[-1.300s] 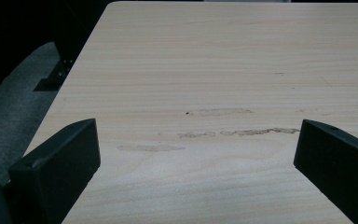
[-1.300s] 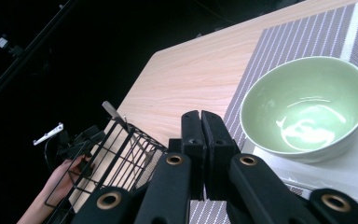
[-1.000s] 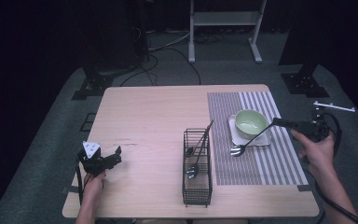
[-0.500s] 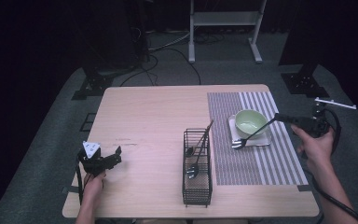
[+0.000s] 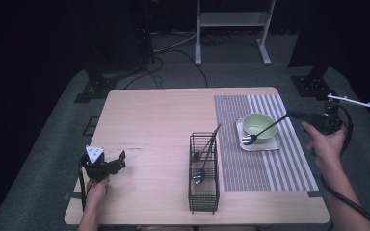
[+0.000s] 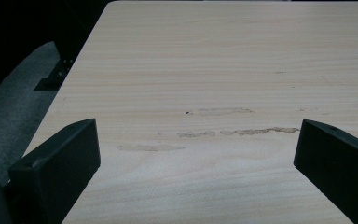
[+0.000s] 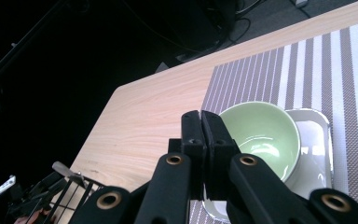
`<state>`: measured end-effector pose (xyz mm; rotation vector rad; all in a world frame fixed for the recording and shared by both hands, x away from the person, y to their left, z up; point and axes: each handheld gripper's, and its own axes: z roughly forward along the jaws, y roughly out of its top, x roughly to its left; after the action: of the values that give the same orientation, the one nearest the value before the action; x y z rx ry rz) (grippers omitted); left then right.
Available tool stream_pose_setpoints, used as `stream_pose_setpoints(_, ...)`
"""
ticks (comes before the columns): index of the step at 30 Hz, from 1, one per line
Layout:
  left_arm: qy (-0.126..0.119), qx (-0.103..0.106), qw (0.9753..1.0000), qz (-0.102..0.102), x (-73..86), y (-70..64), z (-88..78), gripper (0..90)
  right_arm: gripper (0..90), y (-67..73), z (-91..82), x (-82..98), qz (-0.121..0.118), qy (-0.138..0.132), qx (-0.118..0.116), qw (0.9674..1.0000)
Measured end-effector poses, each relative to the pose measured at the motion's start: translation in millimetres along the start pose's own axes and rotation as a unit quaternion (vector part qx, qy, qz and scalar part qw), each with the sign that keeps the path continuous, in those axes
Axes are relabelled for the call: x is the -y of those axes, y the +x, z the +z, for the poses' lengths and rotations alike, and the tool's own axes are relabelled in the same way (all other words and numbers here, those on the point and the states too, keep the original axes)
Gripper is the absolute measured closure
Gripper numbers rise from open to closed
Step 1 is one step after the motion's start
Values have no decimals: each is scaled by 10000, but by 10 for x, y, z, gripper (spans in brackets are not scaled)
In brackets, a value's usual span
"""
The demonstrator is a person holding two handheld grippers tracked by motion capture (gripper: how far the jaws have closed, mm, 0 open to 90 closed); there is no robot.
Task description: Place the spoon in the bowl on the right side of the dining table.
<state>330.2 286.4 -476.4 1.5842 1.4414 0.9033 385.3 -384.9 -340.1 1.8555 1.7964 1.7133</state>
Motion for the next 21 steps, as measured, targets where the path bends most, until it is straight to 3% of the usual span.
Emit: stream_pose_setpoints(21,-5,7,10000,3,0,0,0,0,883,40,95,-182,-9,-210,361,9991)
